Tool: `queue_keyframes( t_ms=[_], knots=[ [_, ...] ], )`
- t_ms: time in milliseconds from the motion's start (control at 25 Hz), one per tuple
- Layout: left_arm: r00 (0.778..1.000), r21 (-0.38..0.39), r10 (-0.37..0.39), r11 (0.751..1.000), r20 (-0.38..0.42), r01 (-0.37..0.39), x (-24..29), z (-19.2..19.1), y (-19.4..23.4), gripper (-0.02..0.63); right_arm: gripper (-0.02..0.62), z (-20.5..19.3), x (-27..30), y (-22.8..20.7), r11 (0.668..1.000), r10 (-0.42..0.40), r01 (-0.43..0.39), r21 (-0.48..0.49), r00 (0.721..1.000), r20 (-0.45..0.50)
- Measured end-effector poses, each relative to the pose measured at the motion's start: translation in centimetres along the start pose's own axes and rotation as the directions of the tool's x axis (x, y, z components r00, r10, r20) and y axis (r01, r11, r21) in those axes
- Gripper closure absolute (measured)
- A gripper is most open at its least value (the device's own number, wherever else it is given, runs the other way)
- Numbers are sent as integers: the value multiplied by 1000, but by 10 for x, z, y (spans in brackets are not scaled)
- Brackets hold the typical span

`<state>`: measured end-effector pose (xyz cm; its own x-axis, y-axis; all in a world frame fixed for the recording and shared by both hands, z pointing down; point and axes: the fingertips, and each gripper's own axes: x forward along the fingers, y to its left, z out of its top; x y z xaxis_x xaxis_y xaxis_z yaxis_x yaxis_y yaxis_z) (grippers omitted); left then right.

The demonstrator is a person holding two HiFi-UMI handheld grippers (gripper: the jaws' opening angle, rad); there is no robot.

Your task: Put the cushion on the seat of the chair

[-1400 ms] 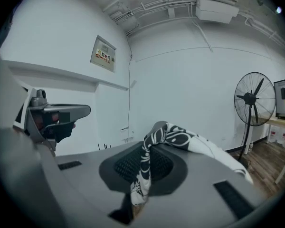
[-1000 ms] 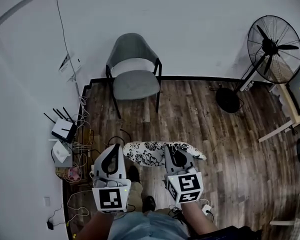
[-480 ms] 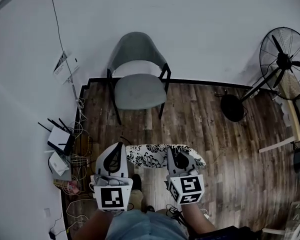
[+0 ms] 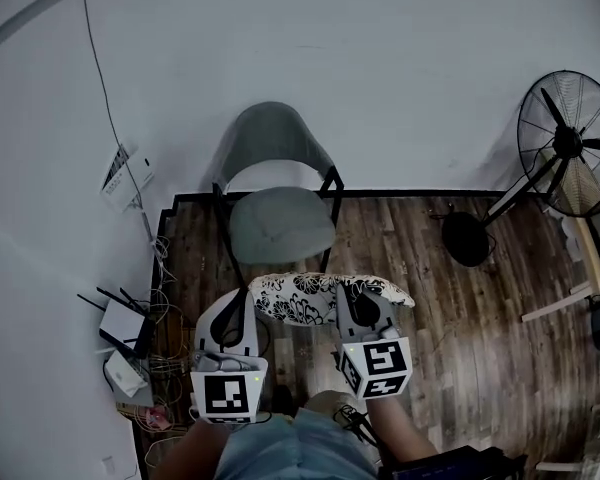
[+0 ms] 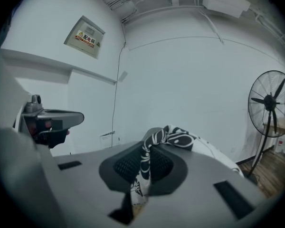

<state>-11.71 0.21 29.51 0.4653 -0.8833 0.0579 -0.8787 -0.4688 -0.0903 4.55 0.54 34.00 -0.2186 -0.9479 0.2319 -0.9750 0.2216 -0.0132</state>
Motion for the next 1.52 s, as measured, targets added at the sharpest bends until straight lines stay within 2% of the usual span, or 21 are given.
queue_keyframes(
  t_ms=[240, 480, 680, 920, 1080, 1240, 1520],
  knots=[
    [999, 20, -9, 1000, -32, 10, 43, -11, 5, 598, 581, 9, 36, -24, 1000, 0, 0, 8, 1000, 2],
    [996, 5, 23, 1000, -82, -22, 119, -22, 2, 597, 581, -3, 91, -67, 999, 41, -40, 30, 998, -38],
    [991, 19, 65, 998, -114, -63, 192, -28, 8, 597, 581, 4, 155, -96, 992, 122, -119, 49, 991, -54],
    [982, 28, 159, 987, -99, -157, 261, -7, 22, 598, 581, 39, 224, -130, 975, 223, -222, 25, 974, -36],
    [976, 55, 211, 977, -59, -208, 284, 7, 39, 598, 581, 66, 256, -145, 968, 252, -252, 1, 968, -4],
    [965, 46, 256, 966, -53, -254, 298, 10, 58, 597, 581, 82, 281, -148, 962, 272, -272, -21, 962, 10],
    [957, -10, 269, 962, -107, -272, 331, -14, 89, 597, 581, 70, 326, -147, 960, 277, -278, -20, 960, -46]
  ],
)
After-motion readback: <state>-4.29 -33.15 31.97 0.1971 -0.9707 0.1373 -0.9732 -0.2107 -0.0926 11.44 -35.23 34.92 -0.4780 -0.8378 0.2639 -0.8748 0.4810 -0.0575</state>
